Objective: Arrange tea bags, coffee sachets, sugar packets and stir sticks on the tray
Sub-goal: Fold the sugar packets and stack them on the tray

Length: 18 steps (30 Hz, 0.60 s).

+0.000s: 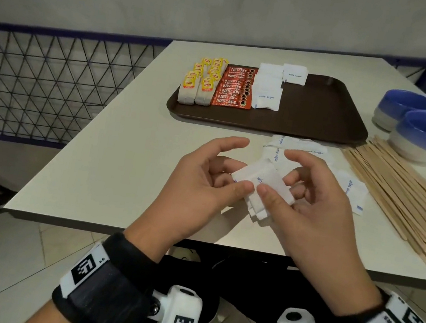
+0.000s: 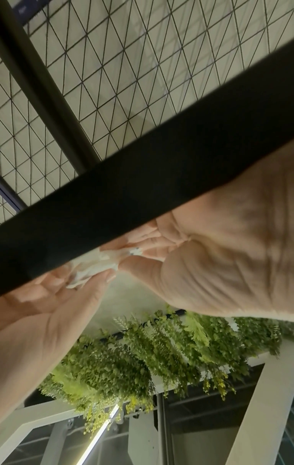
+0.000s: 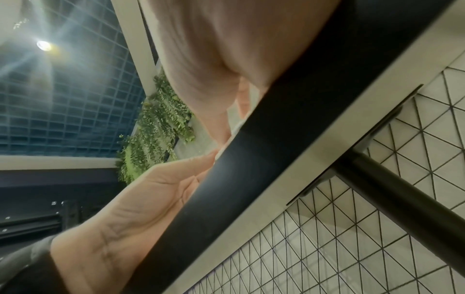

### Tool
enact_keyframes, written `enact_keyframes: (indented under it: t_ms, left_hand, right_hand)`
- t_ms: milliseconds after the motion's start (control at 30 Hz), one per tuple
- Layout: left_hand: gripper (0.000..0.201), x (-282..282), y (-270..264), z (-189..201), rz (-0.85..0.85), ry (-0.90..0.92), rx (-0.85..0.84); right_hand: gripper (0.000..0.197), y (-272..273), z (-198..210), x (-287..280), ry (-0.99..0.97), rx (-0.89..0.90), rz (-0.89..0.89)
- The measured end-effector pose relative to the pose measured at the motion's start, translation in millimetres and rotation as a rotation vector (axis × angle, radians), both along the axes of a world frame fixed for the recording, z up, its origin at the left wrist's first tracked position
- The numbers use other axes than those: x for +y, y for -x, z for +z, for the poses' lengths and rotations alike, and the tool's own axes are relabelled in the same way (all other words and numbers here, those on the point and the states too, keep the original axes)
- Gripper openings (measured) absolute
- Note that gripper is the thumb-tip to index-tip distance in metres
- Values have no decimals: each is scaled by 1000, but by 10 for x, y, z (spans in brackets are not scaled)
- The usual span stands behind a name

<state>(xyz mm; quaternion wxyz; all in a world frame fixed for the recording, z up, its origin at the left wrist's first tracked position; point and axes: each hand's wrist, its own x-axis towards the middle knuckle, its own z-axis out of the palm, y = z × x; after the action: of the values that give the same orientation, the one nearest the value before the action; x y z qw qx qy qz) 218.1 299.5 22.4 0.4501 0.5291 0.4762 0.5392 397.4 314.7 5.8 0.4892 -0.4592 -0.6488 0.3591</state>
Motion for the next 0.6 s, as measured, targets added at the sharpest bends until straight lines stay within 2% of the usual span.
enact_keyframes:
  t_ms: [67, 133, 300, 433, 600]
  left_hand:
    - [54, -14, 4, 12, 31, -14, -43]
    - [54, -28, 11, 12, 38, -14, -91]
    - [56, -45, -10, 20, 5, -16, -40]
    - [52, -38, -43, 29, -51, 16, 21]
    - [49, -48, -21, 34, -57, 46, -23]
  right_hand:
    - [43, 20, -3, -7, 2, -102, -9]
    - [35, 22, -22, -5, 21, -120, 27]
    - [9, -32, -21, -9, 75, 62, 187]
    - [6, -88, -10, 18, 124, 147, 226]
    - [7, -97, 5, 29, 136, 173, 178]
